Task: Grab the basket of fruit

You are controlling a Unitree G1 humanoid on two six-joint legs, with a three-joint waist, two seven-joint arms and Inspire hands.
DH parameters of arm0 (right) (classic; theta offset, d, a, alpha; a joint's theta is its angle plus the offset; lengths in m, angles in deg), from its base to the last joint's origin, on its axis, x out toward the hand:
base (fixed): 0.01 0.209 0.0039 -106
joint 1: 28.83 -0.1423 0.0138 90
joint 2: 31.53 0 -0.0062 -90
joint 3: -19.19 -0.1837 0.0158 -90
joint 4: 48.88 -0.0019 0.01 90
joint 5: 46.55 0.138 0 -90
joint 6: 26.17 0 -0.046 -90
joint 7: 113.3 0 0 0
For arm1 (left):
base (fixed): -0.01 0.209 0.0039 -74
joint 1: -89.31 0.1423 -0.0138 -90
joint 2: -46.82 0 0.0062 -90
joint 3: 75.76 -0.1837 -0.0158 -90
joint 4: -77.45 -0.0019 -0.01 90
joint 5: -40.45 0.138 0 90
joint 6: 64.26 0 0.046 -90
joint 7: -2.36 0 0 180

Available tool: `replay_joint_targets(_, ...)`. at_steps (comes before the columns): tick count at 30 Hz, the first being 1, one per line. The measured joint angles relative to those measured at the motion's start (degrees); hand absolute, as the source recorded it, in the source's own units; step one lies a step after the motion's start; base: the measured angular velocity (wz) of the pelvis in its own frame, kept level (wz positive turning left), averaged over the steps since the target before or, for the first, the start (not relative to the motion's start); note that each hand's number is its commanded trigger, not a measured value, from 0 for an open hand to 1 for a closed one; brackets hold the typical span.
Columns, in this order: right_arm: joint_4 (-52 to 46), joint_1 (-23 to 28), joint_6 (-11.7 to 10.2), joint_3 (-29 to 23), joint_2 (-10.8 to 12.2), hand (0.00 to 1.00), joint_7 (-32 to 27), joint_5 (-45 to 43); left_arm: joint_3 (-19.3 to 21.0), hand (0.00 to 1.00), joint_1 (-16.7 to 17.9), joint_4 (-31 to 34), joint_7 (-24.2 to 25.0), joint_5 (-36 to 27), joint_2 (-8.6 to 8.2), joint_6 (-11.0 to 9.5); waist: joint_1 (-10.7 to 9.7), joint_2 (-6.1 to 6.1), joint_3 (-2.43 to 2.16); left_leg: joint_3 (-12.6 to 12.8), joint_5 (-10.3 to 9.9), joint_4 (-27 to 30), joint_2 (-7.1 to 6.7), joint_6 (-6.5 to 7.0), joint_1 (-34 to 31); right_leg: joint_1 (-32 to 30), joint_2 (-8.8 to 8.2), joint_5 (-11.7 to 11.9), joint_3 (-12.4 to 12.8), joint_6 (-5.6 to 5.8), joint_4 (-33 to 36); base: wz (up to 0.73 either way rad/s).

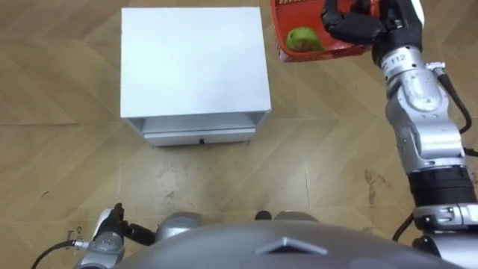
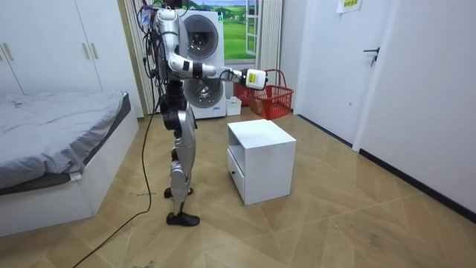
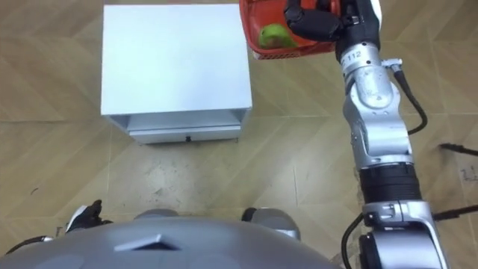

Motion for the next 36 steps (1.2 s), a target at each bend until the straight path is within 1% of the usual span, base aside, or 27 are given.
replay_joint_targets(1, -0.02, 0.00, 0.00, 0.00, 0.19, 1.00, 0.47, -0.03, -0.01, 0.00, 0.01, -0.04, 0.59, 0.55, 0.01, 0.02, 0.30, 0.01, 0.04, -0.02, 0.00, 0.08, -0.10, 0.00, 0.00, 0.00, -0.10, 0.00, -0.10, 0.01, 0.01, -0.03)
replay_joint_targets(3, -0.02, -0.09, 0.00, 0.36, 0.55, 1.00, 1.22, -0.02, -0.06, 0.00, 0.00, -0.02, 1.21, 1.48, 0.00, 0.08, 0.70, 0.13, 0.32, 0.00, 0.00, 0.32, -0.22, 0.01, 0.01, -0.02, -0.26, -0.03, -0.18, 0.05, 0.21, 0.00)
replay_joint_targets(4, -0.02, -0.18, 0.00, 0.80, 1.00, 1.00, 1.79, -0.03, -0.06, 0.00, 0.01, -0.02, 1.66, 1.48, 0.02, 0.21, 0.72, 0.20, 0.70, -0.02, -0.01, 0.72, -0.33, 0.01, 0.00, -0.31, -0.46, -0.19, -0.28, 0.29, 1.06, 0.03)
replay_joint_targets(6, -0.02, -0.15, 0.11, 1.32, 1.76, 1.00, 2.36, -0.27, -0.08, 0.00, 0.16, -0.05, 2.24, 1.50, 0.01, 0.66, 0.88, 0.22, 0.86, -0.04, -0.01, 0.91, -0.66, 0.02, -0.10, -0.99, -0.97, -0.73, -0.33, 1.04, 2.32, 0.02)
replay_joint_targets(7, -0.01, -0.15, 0.15, 1.53, 2.06, 1.00, 2.89, -0.75, -0.10, 0.00, 0.16, -0.12, 2.70, 1.53, 0.00, 1.22, 1.17, 0.25, 0.91, -0.06, -0.06, 0.99, -1.02, 0.10, -0.16, -1.43, -1.46, -1.29, -0.27, 1.21, 3.41, -0.05)
replay_joint_targets(8, -0.01, -0.15, 0.16, 1.62, 2.43, 1.00, 3.54, -2.06, -0.04, 0.00, 0.04, -0.13, 3.34, 1.64, 0.04, 1.51, 1.87, 0.33, 0.98, -0.01, -0.09, 1.01, -1.20, 0.15, -0.23, -2.45, -1.88, -1.65, -0.16, 1.39, 5.47, -0.04)
replay_joint_targets(11, 0.21, -0.16, 0.76, 2.22, 2.69, 1.00, 4.36, -2.46, -0.13, 0.00, -0.02, 0.04, 4.18, 3.48, 0.03, 1.53, 2.03, 0.37, 1.00, 0.09, -0.09, 1.37, -1.97, 0.16, -0.23, -3.11, -3.20, -2.47, -0.34, 1.58, 8.53, 0.19)
replay_joint_targets(13, 0.71, -0.17, 0.80, 2.82, 2.60, 1.00, 4.22, -1.73, -0.48, 0.00, -0.11, 0.12, 4.40, 3.64, 0.14, 1.57, 2.28, 0.45, 1.05, 0.31, -0.27, 1.94, -1.93, 0.46, -0.52, -3.03, -3.67, -2.52, -0.53, 1.65, 8.75, 0.21)
replay_joint_targets(15, 1.25, -0.19, 0.84, 4.40, 2.55, 1.00, 4.28, -1.83, -1.41, 0.00, -0.24, 0.08, 4.62, 3.66, 0.52, 1.93, 2.81, 0.43, 1.04, 0.20, -0.51, 2.88, -2.08, 0.87, -1.27, -3.03, -4.08, -2.53, -1.39, 1.69, 8.51, 0.10)
replay_joint_targets(17, 1.65, -0.21, 1.21, 6.21, 2.56, 1.00, 5.37, -1.86, -1.95, 0.00, -0.67, 0.02, 4.80, 3.82, 0.81, 2.12, 3.62, 0.38, 1.00, -0.33, -0.54, 3.55, -2.57, 0.92, -2.49, -2.89, -4.34, -2.42, -1.37, 1.86, 6.93, 0.10)
replay_joint_targets(21, 3.95, -0.98, 1.32, 8.13, 2.56, 1.00, 6.96, -1.55, -2.03, 0.00, -0.90, 0.02, 5.41, 3.93, 1.13, 2.31, 4.52, 0.40, 1.00, -1.10, -0.54, 4.65, -2.83, 0.92, -3.97, -2.91, -4.46, -2.28, -1.63, 2.11, 5.60, 0.11)
replay_joint_targets(23, 6.56, -2.48, 1.40, 9.30, 2.44, 1.00, 7.75, -1.55, -2.38, 0.00, -0.79, -0.02, 5.80, 4.30, 1.12, 2.45, 5.51, 0.48, 1.03, -1.50, -0.54, 4.68, -2.79, 0.92, -4.22, -2.33, -4.26, -2.26, -2.14, 2.13, 4.60, 0.06)
replay_joint_targets(25, 7.96, -3.71, 1.40, 10.50, 2.47, 1.00, 8.14, -1.90, -2.44, 0.00, -0.67, -0.09, 5.76, 5.44, 0.98, 2.71, 5.63, 0.51, 1.04, -1.59, -0.54, 4.68, -2.80, 0.92, -4.53, -1.88, -4.08, -2.24, -2.96, 2.18, 3.63, 0.13)
replay_joint_targets(27, 10.92, -5.37, 1.39, 11.79, 2.52, 1.00, 8.37, -2.04, -2.81, 0.00, -0.66, -0.88, 5.71, 6.44, 0.94, 2.83, 6.69, 0.57, 1.07, -2.18, -0.54, 4.96, -2.73, 0.93, -4.98, -1.80, -3.74, -2.24, -3.12, 2.18, 3.16, 0.09)
replay_joint_targets(28, 11.84, -5.84, 1.39, 11.87, 2.54, 1.00, 8.48, -2.03, -3.03, 0.00, -0.66, -1.10, 5.71, 6.44, 0.92, 2.85, 6.88, 0.64, 1.09, -2.50, -0.53, 4.96, -2.73, 0.95, -5.08, -1.74, -3.67, -2.24, -3.10, 2.18, 2.92, 0.12)
replay_joint_targets(30, 14.51, -7.41, 1.41, 12.20, 2.53, 1.00, 8.42, -2.03, -3.52, 0.00, -0.65, -1.57, 5.78, 6.43, 0.63, 3.26, 7.30, 0.93, 1.27, -2.87, -0.30, 4.92, -2.72, 1.33, -5.23, -1.80, -3.60, -2.24, -3.12, 2.18, 2.74, 0.13)
replay_joint_targets(32, 15.58, -8.02, 1.42, 12.21, 2.51, 1.00, 7.95, -1.95, -3.54, 0.00, -0.63, -2.26, 5.96, 6.44, 0.35, 3.96, 8.21, 1.31, 1.43, -3.29, -0.23, 4.92, -2.67, 1.45, -5.58, -1.90, -3.49, -2.24, -3.36, 2.17, 2.61, 0.09)
replay_joint_targets(34, 16.59, -8.32, 1.40, 12.23, 2.54, 1.00, 7.90, -1.85, -3.54, 0.00, -0.54, -2.36, 6.28, 6.44, 0.35, 4.35, 8.40, 1.44, 1.37, -3.90, -0.13, 4.96, -2.69, 1.60, -5.96, -1.88, -3.48, -2.24, -4.08, 2.17, 2.59, 0.16)
replay_joint_targets(36, 18.54, -9.00, 1.38, 12.29, 2.76, 1.00, 7.92, -1.56, -3.59, 0.00, -0.32, -2.32, 6.86, 6.44, 0.32, 4.45, 8.45, 1.50, 1.41, -4.23, 0.01, 5.03, -2.71, 1.73, -6.13, -1.71, -3.52, -2.24, -4.47, 2.16, 2.59, 0.16)
